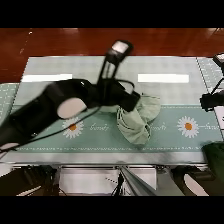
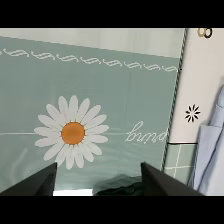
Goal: Fold the shirts.
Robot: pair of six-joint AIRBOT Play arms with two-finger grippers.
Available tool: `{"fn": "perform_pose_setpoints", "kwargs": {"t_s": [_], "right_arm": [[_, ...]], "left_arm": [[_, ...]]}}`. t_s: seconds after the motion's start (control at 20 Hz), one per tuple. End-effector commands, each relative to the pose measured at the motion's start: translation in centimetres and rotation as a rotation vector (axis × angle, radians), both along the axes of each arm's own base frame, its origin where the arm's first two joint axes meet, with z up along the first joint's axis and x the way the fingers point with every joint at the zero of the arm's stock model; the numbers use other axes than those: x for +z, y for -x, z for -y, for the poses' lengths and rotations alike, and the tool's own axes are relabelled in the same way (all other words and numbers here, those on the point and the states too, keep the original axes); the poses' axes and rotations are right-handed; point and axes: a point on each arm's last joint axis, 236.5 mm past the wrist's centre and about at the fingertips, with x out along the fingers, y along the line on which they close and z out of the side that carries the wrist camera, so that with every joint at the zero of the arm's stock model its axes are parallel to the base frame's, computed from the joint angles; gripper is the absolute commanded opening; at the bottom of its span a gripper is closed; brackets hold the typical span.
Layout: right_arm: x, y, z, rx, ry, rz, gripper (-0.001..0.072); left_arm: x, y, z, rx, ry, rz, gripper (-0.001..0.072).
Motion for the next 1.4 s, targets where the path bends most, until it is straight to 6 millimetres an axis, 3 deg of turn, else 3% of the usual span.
{"fn": "perform_pose_setpoints", "kwargs": {"t_s": [0.0, 0.15, 0.25, 0.3, 0.55, 0.7, 0.85, 1.05, 1.35], "right_arm": [[0.1, -0.1, 0.0, 0.002, -0.001, 0.005, 0.0599], [0.1, -0.4, -0.1, 0.007, -0.003, 0.018, 0.0599], [0.3, -0.9, -0.2, 0.014, -0.002, 0.041, 0.0599], [0.4, -1.2, -0.2, 0.018, -0.002, 0.053, 0.0599], [0.7, -2.0, -0.2, 0.028, 0.0, 0.086, 0.0599], [0.8, -2.3, -0.3, 0.032, -0.001, 0.098, 0.06], [0.7, -2.3, -0.6, 0.035, -0.015, 0.099, 0.06], [0.5, -2.6, -1.5, 0.042, -0.053, 0.11, 0.0599], [0.5, -2.6, -1.7, 0.034, -0.064, 0.111, 0.0599]], "left_arm": [[1.8, -3.4, -8.3, 0.127, -0.102, 0.001, 0.0682], [-1.9, -4.8, -17.6, 0.291, -0.249, -0.166, 0.0671], [-5.5, -4.7, -20.8, 0.332, -0.256, -0.277, 0.0669], [-7.3, -4.4, -21.3, 0.337, -0.219, -0.339, 0.0667], [-14.7, -2.1, -20.0, 0.341, 0.115, -0.705, 0.0671], [-18.4, -1.8, -19.4, 0.322, 0.121, -0.824, 0.0672], [-19.7, -2.5, -16.7, 0.237, 0.185, -0.821, 0.0672], [-22.4, -3.8, -15.1, 0.263, 0.178, -0.823, 0.0672], [-23.4, -5.9, -11.0, 0.174, 0.171, -0.818, 0.067]]}}
